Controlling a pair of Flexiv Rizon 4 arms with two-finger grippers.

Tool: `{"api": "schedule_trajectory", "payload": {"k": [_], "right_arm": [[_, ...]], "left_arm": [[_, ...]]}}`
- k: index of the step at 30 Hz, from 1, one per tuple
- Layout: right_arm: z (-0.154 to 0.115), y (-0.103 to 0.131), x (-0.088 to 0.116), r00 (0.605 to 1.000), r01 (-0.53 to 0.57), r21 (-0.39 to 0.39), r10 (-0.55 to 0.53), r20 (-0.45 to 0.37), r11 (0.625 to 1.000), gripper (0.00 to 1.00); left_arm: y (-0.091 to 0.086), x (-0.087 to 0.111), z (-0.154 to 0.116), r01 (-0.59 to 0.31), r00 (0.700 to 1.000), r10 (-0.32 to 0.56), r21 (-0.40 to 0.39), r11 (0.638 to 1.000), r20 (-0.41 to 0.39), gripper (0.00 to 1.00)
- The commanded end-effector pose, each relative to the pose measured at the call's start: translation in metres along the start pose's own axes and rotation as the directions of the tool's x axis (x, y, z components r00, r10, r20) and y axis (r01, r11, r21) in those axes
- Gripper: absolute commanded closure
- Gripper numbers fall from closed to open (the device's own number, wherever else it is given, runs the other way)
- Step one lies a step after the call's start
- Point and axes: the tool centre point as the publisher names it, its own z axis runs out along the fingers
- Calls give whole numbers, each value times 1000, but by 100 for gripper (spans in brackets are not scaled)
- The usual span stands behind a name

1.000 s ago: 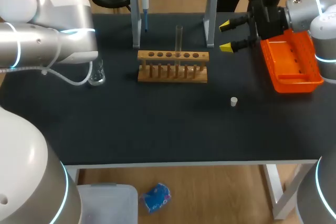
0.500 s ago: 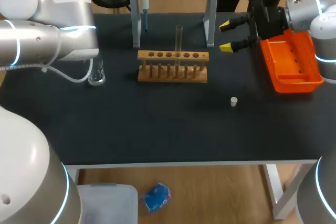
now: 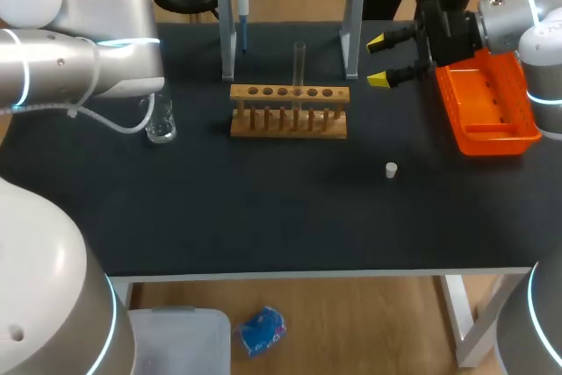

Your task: Invert the test tube, pick up the pipette, mount the tip to pipette, aspirate from beaker and dispense into the tube, eject the tip, return the pipette, and cap with the stopper.

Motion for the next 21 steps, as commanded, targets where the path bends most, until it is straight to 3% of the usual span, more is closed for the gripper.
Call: {"api": "schedule_trajectory", "payload": {"k": [1,11,14,17,20,21], "right_arm": [[0,0,0,1000,1,0,-1,-2,1000,0],[0,0,0,1000,1,0,-1,-2,1000,0],[0,0,0,1000,1,0,-1,-2,1000,0],[0,0,0,1000,1,0,-1,-2,1000,0],[0,0,0,1000,1,0,-1,-2,1000,0],[0,0,0,1000,1,0,-1,-2,1000,0]], "left_arm": [[-6,-1,-17,-14,1000,14,2,1000,-12,100],[-38,1,-76,-119,991,120,27,993,-53,100],[-52,1,-104,-178,978,185,80,981,-96,100],[-66,6,-139,-241,944,272,175,955,-188,100],[-75,18,-183,-298,864,385,287,910,-324,100],[-75,18,-183,-298,864,385,287,910,-324,100]]}}
